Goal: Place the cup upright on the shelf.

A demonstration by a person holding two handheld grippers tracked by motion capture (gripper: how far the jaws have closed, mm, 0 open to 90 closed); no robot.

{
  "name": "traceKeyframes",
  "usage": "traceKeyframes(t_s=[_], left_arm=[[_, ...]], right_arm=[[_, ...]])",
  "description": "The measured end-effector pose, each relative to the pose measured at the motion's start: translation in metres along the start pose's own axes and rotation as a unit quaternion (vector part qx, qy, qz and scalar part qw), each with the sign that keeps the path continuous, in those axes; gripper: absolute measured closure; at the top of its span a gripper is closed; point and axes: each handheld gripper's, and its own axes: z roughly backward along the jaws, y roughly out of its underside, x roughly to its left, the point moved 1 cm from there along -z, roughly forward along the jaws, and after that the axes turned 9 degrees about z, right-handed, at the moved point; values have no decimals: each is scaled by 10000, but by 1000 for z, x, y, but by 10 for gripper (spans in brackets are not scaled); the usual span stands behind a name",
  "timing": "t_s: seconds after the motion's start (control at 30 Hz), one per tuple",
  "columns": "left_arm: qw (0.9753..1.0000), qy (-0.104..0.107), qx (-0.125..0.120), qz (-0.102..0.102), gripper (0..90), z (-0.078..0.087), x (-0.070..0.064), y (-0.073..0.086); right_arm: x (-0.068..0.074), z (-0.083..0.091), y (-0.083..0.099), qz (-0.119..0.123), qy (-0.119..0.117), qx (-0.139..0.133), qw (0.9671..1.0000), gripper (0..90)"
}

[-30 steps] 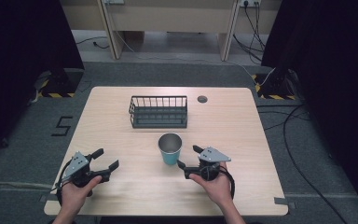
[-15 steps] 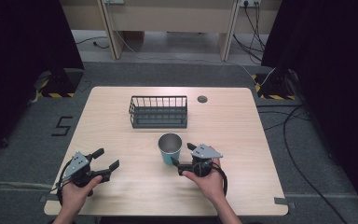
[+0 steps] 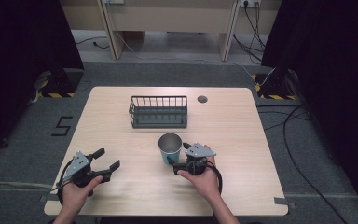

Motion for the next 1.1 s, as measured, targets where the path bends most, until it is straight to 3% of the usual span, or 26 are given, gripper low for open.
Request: traceKeyframes(t_s=[0.9, 1.1], left_arm=[[10000, 15, 28, -11, 150, 0, 0, 1], [10000, 26, 31, -10, 150, -1, 0, 1]], right_arm=[[2, -34, -11, 71, -48, 94, 9999, 153], [2, -33, -12, 110, -81, 80, 9999, 165]])
